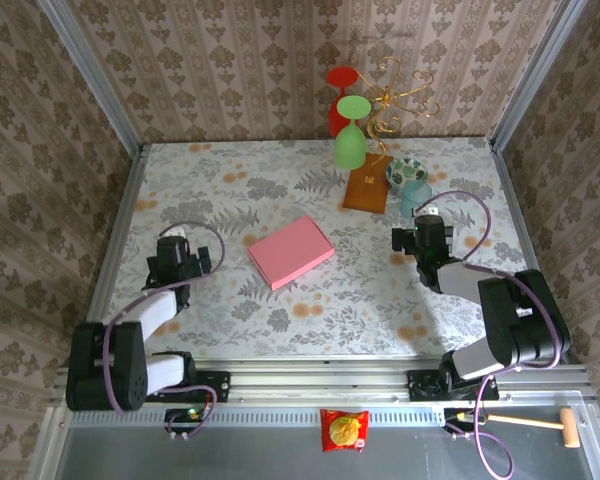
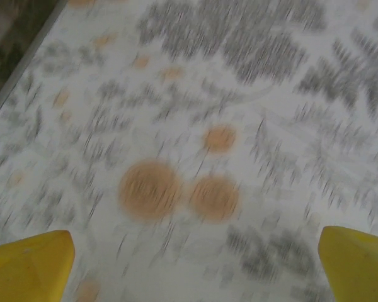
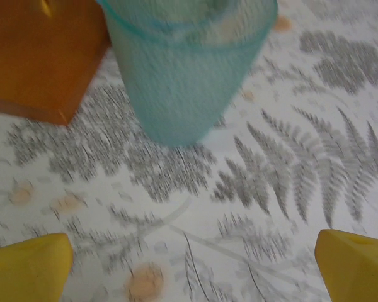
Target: Fold the paper box
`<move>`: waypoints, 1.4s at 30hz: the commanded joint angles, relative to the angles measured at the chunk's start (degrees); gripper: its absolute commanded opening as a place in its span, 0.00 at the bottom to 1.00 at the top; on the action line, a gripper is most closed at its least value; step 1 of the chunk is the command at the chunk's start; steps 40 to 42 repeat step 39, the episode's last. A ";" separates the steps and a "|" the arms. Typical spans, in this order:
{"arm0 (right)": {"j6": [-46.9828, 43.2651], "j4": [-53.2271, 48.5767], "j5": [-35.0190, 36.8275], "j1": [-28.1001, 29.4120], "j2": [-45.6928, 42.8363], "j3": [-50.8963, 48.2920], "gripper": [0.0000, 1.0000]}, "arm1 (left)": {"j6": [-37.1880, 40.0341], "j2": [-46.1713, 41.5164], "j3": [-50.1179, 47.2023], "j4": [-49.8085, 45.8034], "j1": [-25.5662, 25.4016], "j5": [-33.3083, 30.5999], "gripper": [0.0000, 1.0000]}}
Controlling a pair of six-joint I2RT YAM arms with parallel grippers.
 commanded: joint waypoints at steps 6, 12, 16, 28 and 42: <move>0.06 29.68 -12.54 -7.11 1.78 -11.17 1.00 | 8.27 3.48 -3.53 27.91 0.41 9.50 1.00; 0.89 22.68 -8.48 -6.50 2.90 -6.56 1.00 | 11.52 3.16 -4.15 28.60 -3.14 8.02 1.00; 0.87 23.01 -8.55 -6.49 2.73 -6.93 1.00 | 8.32 9.65 1.71 25.64 1.96 7.96 1.00; 0.70 23.27 -8.38 -6.32 2.72 -7.01 1.00 | 7.65 17.63 -0.08 36.65 2.81 7.03 1.00; -1.42 28.15 -6.47 -4.17 2.63 -9.93 1.00 | 7.63 17.61 -1.40 39.30 2.72 6.07 1.00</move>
